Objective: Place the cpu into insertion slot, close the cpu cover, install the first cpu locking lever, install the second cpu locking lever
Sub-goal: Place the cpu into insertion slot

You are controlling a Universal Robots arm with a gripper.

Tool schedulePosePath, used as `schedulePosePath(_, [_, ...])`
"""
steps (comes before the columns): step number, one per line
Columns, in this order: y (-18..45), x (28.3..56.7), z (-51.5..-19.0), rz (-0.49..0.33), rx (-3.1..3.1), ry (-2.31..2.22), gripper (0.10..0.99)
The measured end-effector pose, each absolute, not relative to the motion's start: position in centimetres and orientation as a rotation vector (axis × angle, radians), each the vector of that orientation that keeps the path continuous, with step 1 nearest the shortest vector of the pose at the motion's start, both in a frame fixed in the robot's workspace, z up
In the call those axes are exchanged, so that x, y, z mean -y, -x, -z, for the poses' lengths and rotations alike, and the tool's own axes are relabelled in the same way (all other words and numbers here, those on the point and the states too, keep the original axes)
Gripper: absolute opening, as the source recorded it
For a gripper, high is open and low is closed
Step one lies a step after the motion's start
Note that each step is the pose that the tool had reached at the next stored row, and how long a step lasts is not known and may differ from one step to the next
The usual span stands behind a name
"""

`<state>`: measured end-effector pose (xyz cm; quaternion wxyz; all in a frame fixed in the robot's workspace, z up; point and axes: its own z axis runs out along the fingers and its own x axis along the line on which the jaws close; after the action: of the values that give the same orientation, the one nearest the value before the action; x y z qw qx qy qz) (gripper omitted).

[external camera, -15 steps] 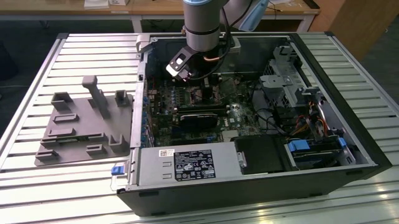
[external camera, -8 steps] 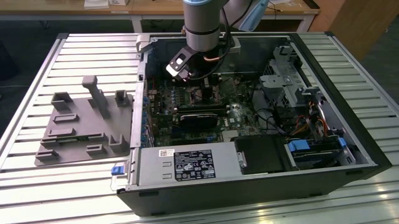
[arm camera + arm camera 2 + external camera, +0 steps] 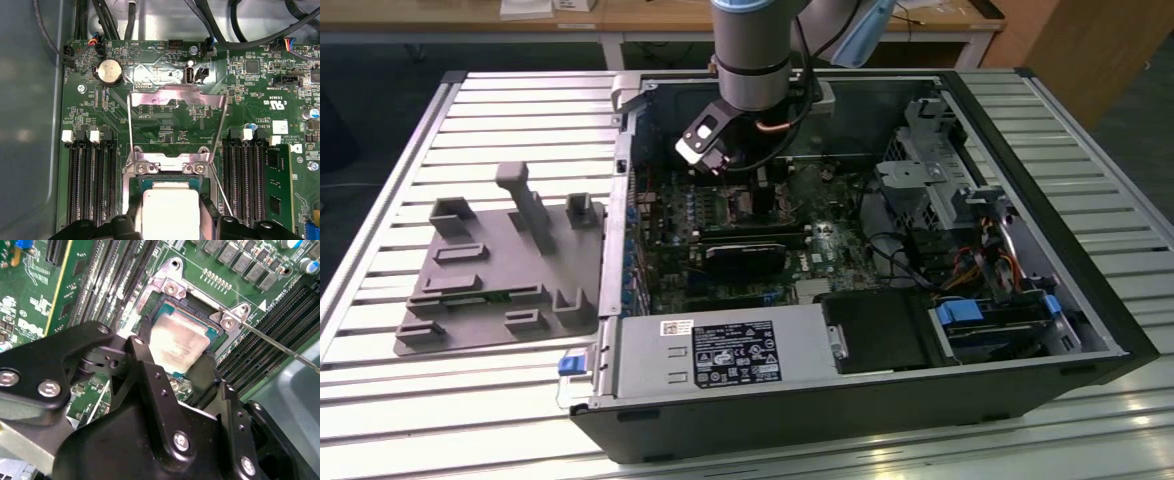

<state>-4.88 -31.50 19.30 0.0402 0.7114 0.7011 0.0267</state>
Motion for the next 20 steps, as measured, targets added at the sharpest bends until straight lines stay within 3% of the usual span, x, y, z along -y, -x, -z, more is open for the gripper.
schedulePosePath(1, [4.88, 31.50, -19.31, -0.081, -2.148, -2.179, 0.608])
schedulePosePath(20, [4.89, 31.51, -20.25, -0.080, -2.148, -2.179, 0.592])
